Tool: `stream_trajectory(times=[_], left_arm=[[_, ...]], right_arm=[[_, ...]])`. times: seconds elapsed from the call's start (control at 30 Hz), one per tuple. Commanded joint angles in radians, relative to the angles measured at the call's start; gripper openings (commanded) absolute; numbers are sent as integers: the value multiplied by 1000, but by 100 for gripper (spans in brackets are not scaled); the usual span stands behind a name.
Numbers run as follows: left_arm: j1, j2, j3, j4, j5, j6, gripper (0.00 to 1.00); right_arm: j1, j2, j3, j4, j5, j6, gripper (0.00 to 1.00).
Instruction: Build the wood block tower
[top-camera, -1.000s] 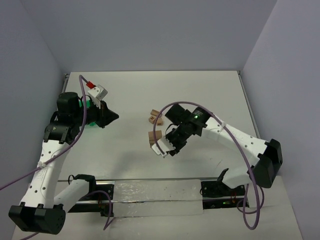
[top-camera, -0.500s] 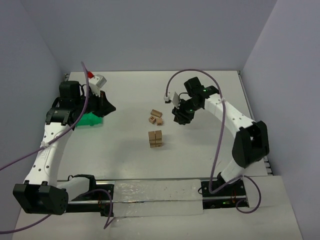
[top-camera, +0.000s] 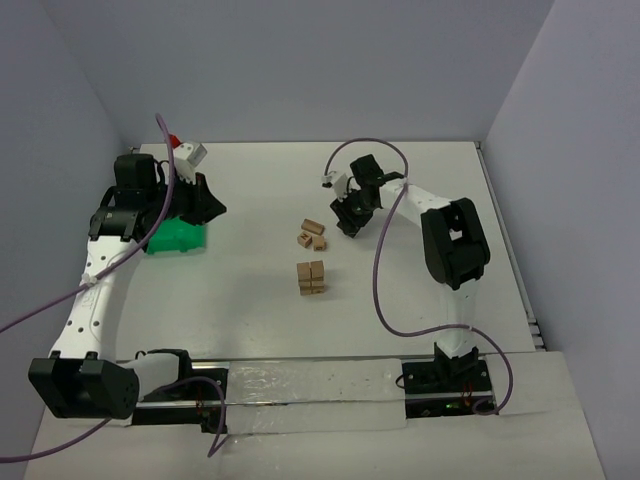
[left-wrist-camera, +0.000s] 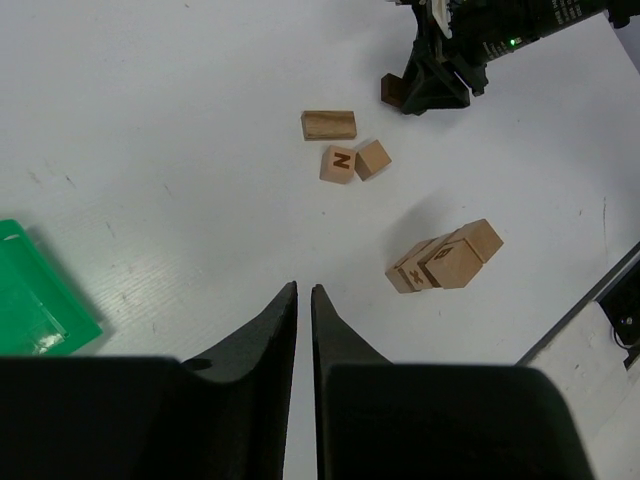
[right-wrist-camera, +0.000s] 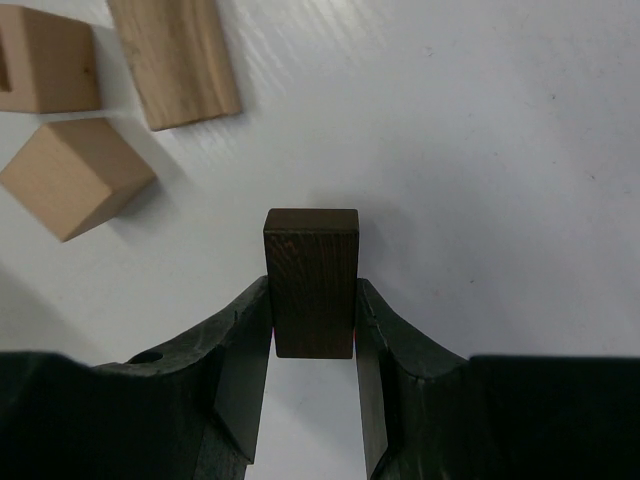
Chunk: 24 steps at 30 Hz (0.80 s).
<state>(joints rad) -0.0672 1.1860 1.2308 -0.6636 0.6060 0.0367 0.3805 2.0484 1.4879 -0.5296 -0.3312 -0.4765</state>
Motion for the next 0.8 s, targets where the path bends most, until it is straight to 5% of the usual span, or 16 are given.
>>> stream_trajectory(times=[0.0,0.5,0.77], left_arm=[[26,23,52,7,5,-21,17],[43,87,77,45,84,-66,18],[43,77,74,46,78,-68,19]], right_arm=[[1,12,44,88,43,46,17],[28,21,32,103,128,74,53],[26,21,32,105,134,80,58]])
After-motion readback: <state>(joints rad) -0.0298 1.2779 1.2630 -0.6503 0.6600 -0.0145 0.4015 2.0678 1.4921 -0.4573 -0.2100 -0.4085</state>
